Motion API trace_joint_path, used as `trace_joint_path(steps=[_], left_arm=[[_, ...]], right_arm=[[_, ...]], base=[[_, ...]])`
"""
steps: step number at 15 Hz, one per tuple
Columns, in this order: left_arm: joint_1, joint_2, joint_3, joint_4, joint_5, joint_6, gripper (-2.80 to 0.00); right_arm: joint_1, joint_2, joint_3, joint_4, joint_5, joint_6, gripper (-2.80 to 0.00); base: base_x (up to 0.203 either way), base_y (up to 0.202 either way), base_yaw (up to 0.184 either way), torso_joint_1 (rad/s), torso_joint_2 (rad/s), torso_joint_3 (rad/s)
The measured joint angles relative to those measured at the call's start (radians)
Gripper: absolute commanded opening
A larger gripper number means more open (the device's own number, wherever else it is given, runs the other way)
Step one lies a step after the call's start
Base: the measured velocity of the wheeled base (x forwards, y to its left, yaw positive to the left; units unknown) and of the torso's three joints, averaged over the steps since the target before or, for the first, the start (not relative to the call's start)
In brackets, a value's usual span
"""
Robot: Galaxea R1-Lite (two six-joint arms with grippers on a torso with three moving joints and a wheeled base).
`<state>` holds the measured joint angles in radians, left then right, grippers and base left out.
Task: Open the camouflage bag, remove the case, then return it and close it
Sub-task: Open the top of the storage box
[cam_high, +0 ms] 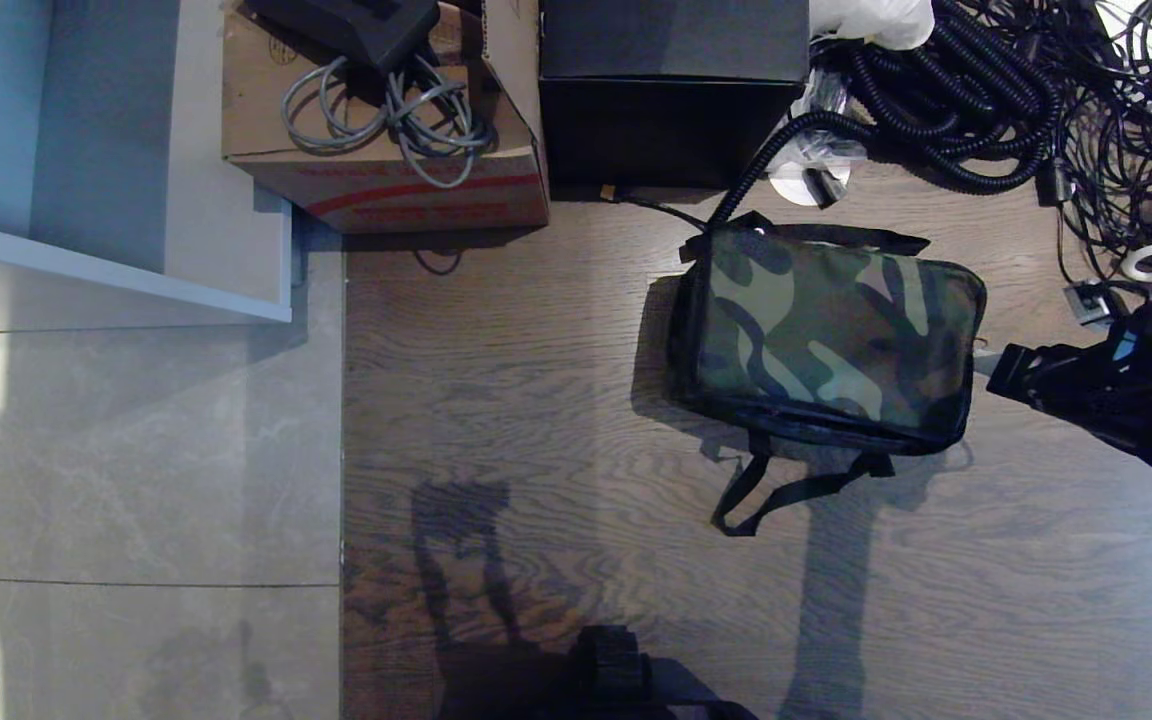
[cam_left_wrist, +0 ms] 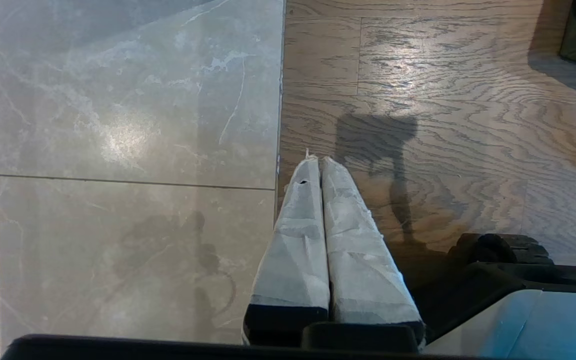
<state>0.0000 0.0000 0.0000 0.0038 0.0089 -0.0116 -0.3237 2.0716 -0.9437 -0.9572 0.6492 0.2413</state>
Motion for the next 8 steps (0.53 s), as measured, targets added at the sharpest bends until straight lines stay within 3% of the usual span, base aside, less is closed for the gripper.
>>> trace_joint_path(steps=[6,8], left_arm=[[0.000,0.000,0.000,0.001,0.000,0.000,-2.80],[0.000,0.000,0.000,0.001,0.000,0.000,-2.80]], right_arm=[[0.069,-0.008,0.152,-0.049,-0.006,0.012,-2.80],[0.114,-0.029,0.226,-0.042,0.001,0.051,-2.80]], base=[[0.000,0.000,0.000,0.000,0.00,0.000],[0.000,0.000,0.000,0.000,0.00,0.000]])
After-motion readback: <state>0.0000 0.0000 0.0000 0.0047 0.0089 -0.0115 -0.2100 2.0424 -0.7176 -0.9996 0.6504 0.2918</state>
